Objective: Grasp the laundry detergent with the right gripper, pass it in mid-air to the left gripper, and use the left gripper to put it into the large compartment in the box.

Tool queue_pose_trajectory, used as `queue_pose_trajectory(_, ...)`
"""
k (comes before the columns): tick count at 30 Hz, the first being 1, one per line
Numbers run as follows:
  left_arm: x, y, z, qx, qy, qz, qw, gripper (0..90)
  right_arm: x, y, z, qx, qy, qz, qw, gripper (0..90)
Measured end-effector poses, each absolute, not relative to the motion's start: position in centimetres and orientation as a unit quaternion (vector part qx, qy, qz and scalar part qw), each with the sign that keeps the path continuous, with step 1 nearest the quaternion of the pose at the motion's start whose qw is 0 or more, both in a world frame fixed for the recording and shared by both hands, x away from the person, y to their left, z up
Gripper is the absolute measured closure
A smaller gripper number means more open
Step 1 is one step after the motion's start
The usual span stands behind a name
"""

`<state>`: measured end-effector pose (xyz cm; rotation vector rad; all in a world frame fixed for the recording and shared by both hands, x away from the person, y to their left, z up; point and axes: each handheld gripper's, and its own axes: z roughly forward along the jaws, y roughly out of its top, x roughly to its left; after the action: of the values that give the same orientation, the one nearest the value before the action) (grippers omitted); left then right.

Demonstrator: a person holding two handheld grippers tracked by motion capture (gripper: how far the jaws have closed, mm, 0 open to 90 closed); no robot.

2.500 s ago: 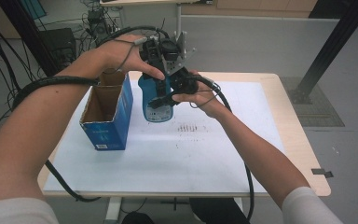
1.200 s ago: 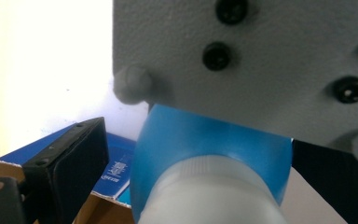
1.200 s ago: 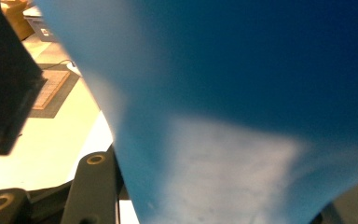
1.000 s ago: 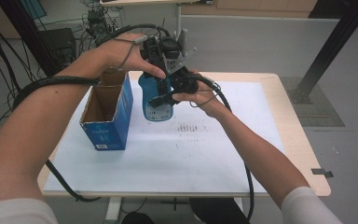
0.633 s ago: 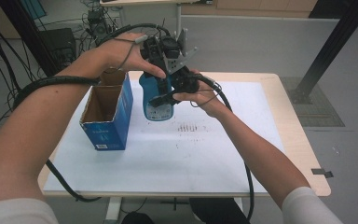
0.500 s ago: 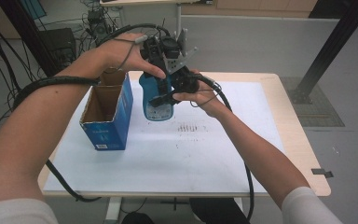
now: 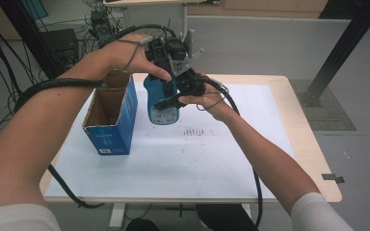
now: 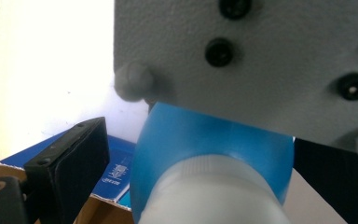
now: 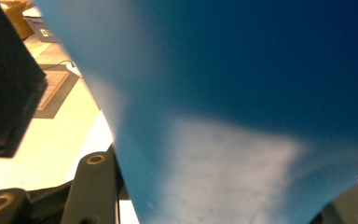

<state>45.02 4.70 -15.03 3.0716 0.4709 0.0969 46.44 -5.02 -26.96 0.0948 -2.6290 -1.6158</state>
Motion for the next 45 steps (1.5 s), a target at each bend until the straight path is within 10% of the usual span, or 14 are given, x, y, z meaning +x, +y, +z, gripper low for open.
queue_pose_trajectory(45,44.85,4.84,-15.2,0.989,0.141,0.03,0.009,18.9,46.24,-4.93,-26.82,0.038,-0.85,-0.525,0.027,44.0)
